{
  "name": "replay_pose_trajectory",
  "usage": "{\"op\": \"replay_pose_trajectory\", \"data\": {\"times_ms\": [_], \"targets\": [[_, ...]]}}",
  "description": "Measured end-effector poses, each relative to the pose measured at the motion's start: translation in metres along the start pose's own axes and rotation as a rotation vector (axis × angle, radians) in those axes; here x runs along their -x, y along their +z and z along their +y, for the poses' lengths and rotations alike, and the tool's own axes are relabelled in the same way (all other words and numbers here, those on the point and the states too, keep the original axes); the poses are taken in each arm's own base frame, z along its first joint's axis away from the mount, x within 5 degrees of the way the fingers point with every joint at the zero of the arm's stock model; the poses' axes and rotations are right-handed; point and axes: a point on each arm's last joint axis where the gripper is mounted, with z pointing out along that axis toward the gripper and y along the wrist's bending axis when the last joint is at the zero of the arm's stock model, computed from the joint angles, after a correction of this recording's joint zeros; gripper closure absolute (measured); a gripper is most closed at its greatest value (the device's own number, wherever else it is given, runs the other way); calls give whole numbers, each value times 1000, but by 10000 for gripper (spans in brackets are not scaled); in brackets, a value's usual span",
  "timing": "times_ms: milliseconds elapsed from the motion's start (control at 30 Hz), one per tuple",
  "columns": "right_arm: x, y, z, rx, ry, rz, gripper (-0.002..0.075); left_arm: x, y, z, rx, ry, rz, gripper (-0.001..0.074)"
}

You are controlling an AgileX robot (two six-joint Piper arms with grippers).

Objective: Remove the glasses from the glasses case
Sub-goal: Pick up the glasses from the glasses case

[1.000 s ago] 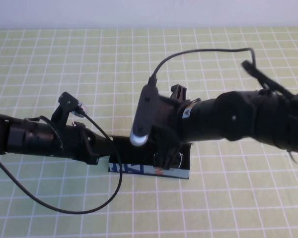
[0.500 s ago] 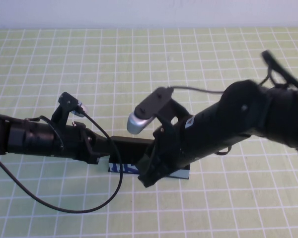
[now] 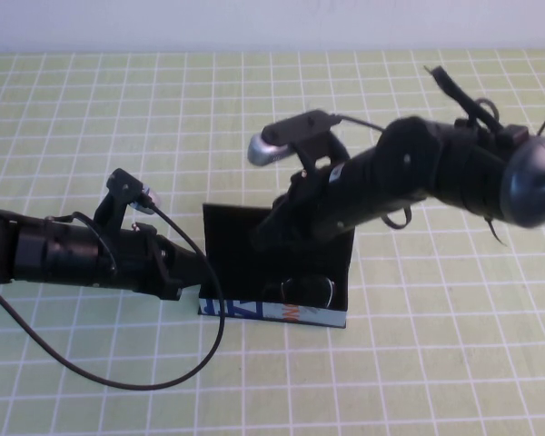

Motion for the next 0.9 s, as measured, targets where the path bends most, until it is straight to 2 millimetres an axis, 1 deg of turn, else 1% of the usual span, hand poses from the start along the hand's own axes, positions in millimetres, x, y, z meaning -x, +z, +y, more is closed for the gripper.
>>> {"op": "replay_pose_trajectory", "data": {"times_ms": [100,233,400,467,533,633,700,767,900], "targets": [[11,9,-17,-9,30,4,742,0,0,0,0,0,0,739],[17,26,-34,-5,59,35,742,0,0,0,0,-1,0,739],[12,47,-46,13,86,111,742,0,0,0,0,-1,0,739],[9,52,-48,17,91,132,742,0,0,0,0,-1,0,739],[9,52,-49,20,93,136,742,0,0,0,0,-1,0,739],[10,50,-47,30,89,147,742,0,0,0,0,-1,0,739],[13,44,-44,40,80,156,742,0,0,0,0,-3,-2,739],[19,32,-40,48,59,154,742,0,0,0,1,-5,-5,739],[31,-2,-27,73,-25,147,742,9,-5,-4,14,-15,-43,739]]}}
